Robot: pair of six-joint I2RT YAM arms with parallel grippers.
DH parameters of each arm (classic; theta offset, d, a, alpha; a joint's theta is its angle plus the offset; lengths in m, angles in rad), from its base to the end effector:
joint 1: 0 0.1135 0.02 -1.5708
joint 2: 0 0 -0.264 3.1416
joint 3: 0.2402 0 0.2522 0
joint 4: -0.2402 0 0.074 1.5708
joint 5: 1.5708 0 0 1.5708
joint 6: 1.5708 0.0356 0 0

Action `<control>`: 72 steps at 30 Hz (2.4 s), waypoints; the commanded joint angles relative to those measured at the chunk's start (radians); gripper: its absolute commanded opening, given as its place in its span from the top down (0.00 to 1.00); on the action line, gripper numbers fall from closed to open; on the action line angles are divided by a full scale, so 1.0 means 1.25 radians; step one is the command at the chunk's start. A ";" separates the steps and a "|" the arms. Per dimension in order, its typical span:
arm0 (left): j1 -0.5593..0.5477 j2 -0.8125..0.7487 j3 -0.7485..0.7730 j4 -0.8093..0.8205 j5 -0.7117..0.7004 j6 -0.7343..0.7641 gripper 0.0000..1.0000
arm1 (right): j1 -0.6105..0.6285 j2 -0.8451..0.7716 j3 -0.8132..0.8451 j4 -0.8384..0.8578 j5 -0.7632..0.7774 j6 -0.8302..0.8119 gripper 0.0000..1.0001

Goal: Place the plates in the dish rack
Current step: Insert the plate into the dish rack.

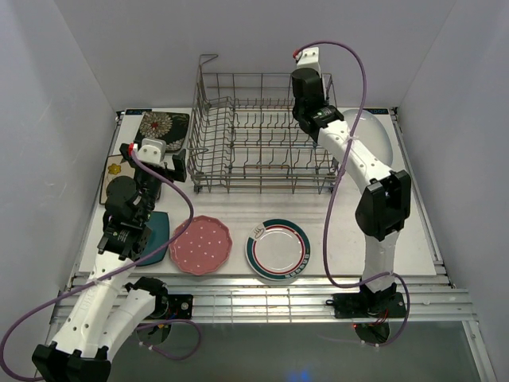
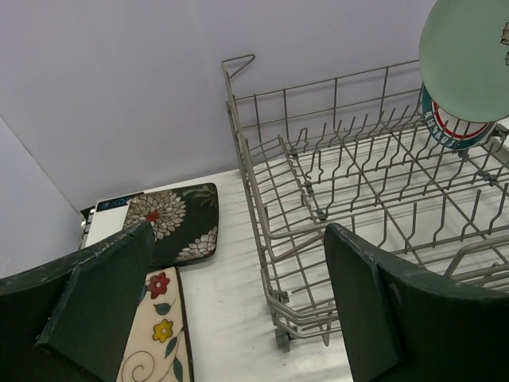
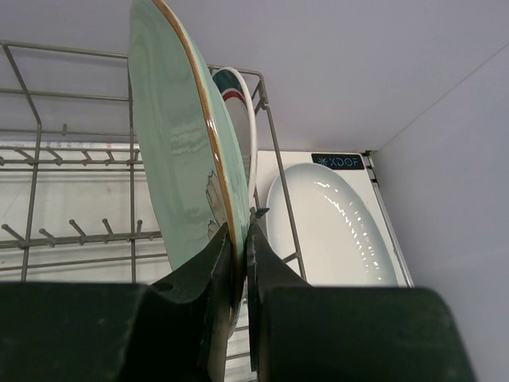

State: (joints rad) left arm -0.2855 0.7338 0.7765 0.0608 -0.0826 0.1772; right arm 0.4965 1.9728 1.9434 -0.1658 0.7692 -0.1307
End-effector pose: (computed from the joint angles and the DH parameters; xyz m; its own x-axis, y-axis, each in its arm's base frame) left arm 0.1688 -0.0465 0.3720 0.1332 0.1440 -0.9806 0.1813 0.9692 0.1669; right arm 0.4229 0.2010 0.3899 -0.2027 -0.2163 -0.9551 0.2333 0.9366 -0.2616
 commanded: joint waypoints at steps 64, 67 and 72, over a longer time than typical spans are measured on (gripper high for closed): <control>-0.002 0.051 0.021 -0.004 -0.010 -0.030 0.02 | -0.018 0.201 0.079 0.178 0.057 0.108 0.92; -0.004 0.051 0.021 -0.004 -0.010 -0.030 0.02 | -0.014 0.204 0.071 0.174 0.057 0.109 0.92; -0.004 0.055 0.019 -0.004 -0.004 -0.029 0.02 | 0.010 0.211 0.065 0.207 0.105 0.048 0.92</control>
State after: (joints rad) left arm -0.2855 0.8070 0.8055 0.0566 -0.1028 0.1490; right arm 0.4740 2.2280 2.0304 0.0265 0.8898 -0.0360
